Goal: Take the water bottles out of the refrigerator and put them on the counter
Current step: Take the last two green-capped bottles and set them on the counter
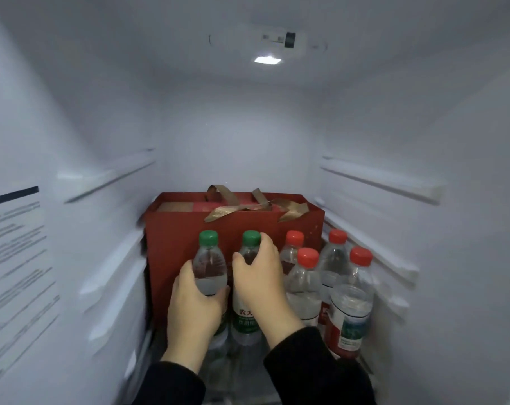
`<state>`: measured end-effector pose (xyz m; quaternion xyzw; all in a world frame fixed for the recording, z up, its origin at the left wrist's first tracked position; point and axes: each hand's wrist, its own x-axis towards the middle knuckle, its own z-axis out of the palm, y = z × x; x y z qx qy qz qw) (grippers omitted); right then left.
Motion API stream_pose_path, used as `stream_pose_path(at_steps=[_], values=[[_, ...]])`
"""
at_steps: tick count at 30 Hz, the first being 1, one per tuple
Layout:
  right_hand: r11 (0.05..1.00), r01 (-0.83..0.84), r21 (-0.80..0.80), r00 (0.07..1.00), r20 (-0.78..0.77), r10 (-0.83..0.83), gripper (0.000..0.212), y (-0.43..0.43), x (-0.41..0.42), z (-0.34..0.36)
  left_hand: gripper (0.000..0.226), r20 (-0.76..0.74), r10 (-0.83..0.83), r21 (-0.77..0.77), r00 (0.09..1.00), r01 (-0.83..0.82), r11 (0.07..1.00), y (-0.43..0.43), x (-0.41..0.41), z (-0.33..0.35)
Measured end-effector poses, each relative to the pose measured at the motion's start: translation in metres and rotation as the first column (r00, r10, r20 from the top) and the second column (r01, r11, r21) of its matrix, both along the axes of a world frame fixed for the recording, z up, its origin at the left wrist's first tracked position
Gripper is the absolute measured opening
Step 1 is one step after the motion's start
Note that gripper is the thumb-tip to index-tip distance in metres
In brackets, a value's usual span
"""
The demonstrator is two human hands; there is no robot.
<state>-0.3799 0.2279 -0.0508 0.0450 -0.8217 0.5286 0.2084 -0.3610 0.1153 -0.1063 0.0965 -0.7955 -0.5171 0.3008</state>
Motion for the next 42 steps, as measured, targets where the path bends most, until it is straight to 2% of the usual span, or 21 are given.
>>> stream_pose_path(at_steps=[4, 8, 10, 13, 18, 22, 25, 29, 31, 36, 40, 42], values=[[0.997, 0.072, 0.027, 0.997, -0.008, -0.071, 0.059, -0.006, -0.003, -0.016, 0.059, -0.034, 0.123, -0.017, 0.992, -0.123, 0.992, -0.018, 0.004, -0.004], [0.992, 0.114, 0.05, 0.993, -0.001, -0.114, 0.083, -0.01, -0.002, -0.034, 0.056, -0.122, 0.165, 0.043, 0.979, -0.161, 0.986, -0.029, 0.008, -0.007], [0.993, 0.113, 0.015, 0.992, 0.045, -0.114, 0.092, -0.012, 0.001, -0.044, 0.056, -0.098, 0.141, 0.102, 0.985, -0.131, 0.986, -0.028, 0.009, -0.011], [0.993, 0.116, -0.027, 0.991, 0.073, -0.113, 0.095, -0.011, 0.004, -0.053, 0.049, -0.042, 0.113, 0.184, 0.993, -0.103, 0.978, -0.024, 0.01, -0.019], [0.996, 0.054, -0.065, 0.998, 0.023, -0.053, 0.085, -0.008, 0.014, -0.049, 0.042, -0.045, 0.118, 0.211, 0.992, -0.106, 0.972, -0.027, 0.017, -0.014], [0.997, 0.008, -0.072, 0.995, -0.096, -0.015, 0.064, -0.003, 0.028, -0.032, 0.039, -0.14, 0.127, 0.209, 0.982, -0.096, 0.973, -0.029, 0.026, 0.008], [0.998, -0.02, -0.065, 0.987, -0.158, 0.01, 0.064, 0.003, 0.044, -0.006, 0.036, -0.214, 0.118, 0.197, 0.97, -0.076, 0.978, -0.031, 0.042, 0.03], [0.999, -0.003, -0.036, 0.968, -0.253, -0.006, 0.077, 0.016, 0.08, 0.033, 0.04, -0.316, 0.083, 0.175, 0.945, -0.028, 0.984, -0.033, 0.068, 0.06], [1.0, -0.005, -0.024, 0.956, -0.293, -0.002, 0.077, 0.023, 0.105, 0.049, 0.039, -0.351, 0.039, 0.157, 0.936, 0.017, 0.988, -0.029, 0.084, 0.076], [0.999, 0.033, -0.009, 0.936, -0.35, -0.034, 0.061, 0.052, 0.169, 0.074, 0.041, -0.427, -0.173, 0.063, 0.888, 0.22, 0.974, -0.012, 0.12, 0.105], [0.988, 0.151, 0.021, 0.922, -0.363, -0.133, 0.063, 0.086, 0.218, 0.089, 0.039, -0.449, -0.329, 0.012, 0.831, 0.374, 0.928, 0.011, 0.138, 0.123], [0.976, 0.216, 0.027, 0.91, -0.369, -0.191, 0.064, 0.108, 0.244, 0.096, 0.04, -0.434, -0.436, 0.012, 0.789, 0.489, 0.872, 0.028, 0.148, 0.13]])
